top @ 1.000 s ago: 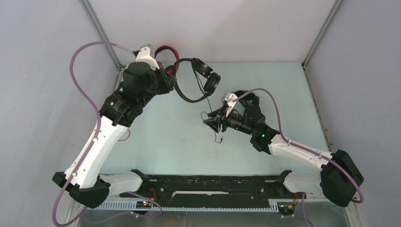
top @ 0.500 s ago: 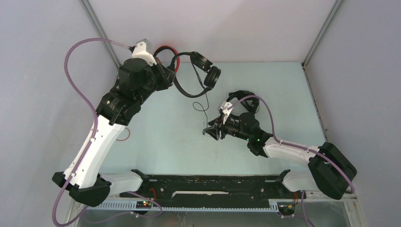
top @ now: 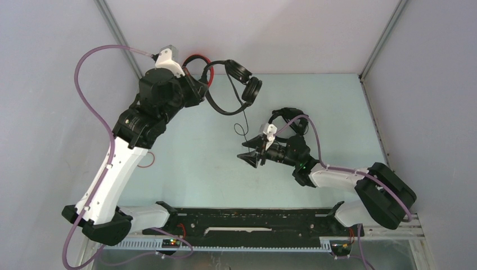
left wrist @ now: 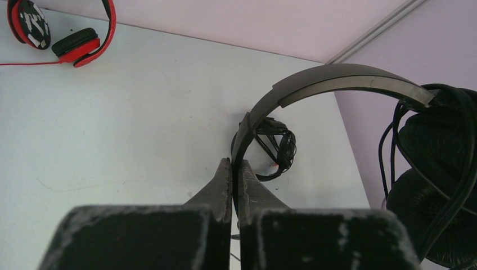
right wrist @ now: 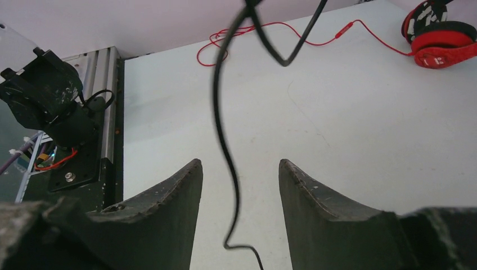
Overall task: Wrap the headphones
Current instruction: Wrap the headphones cable around the headphones.
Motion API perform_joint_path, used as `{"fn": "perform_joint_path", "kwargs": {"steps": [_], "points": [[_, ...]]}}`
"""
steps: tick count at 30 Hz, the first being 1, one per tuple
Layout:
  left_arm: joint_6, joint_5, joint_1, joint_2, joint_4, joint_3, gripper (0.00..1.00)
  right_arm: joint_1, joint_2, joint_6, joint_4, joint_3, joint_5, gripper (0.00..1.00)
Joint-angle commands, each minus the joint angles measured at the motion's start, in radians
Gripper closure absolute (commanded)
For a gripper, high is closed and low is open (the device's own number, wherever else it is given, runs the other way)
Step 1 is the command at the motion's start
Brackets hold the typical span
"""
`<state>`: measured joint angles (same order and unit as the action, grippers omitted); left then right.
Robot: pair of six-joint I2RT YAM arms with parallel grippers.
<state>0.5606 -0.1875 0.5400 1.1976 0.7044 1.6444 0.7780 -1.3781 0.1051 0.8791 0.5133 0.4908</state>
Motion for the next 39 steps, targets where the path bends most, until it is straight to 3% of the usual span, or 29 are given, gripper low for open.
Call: {"fn": "perform_joint_path", "kwargs": {"steps": [1, 3, 5, 7, 9, 16, 23, 30, 39], "points": [[0.038, 0.023, -0.008, -0.021, -0.055, 0.050, 1.00, 0.005, -0.062, 0.022, 0.176, 0.006, 0.012, 0.45], [0.032, 0.016, -0.009, -0.017, -0.046, 0.051, 1.00, 0.002, -0.090, 0.033, 0.192, 0.014, -0.005, 0.47], [0.025, 0.012, -0.016, -0.013, -0.035, 0.055, 1.00, -0.013, -0.117, 0.067, 0.206, 0.015, -0.004, 0.56], [0.020, 0.022, -0.035, -0.009, -0.029, 0.056, 1.00, -0.036, -0.142, 0.105, 0.215, 0.014, 0.008, 0.83], [0.028, 0.052, -0.068, -0.009, -0.034, 0.058, 1.00, -0.061, -0.155, 0.136, 0.220, -0.002, -0.008, 1.00], [-0.001, 0.094, -0.224, -0.003, -0.016, 0.130, 1.00, -0.147, -0.113, 0.200, 0.179, -0.101, -0.161, 1.00], [-0.017, 0.129, -0.335, -0.006, 0.023, 0.187, 1.00, -0.245, -0.046, 0.245, -0.038, -0.109, -0.306, 1.00], [-0.051, 0.176, -0.380, -0.003, 0.079, 0.242, 1.00, -0.292, -0.019, 0.253, -0.154, -0.109, -0.424, 1.00], [-0.125, 0.518, -0.380, -0.005, 0.102, 0.227, 1.00, -0.337, -0.041, 0.257, -0.185, -0.032, -0.417, 1.00]]}}
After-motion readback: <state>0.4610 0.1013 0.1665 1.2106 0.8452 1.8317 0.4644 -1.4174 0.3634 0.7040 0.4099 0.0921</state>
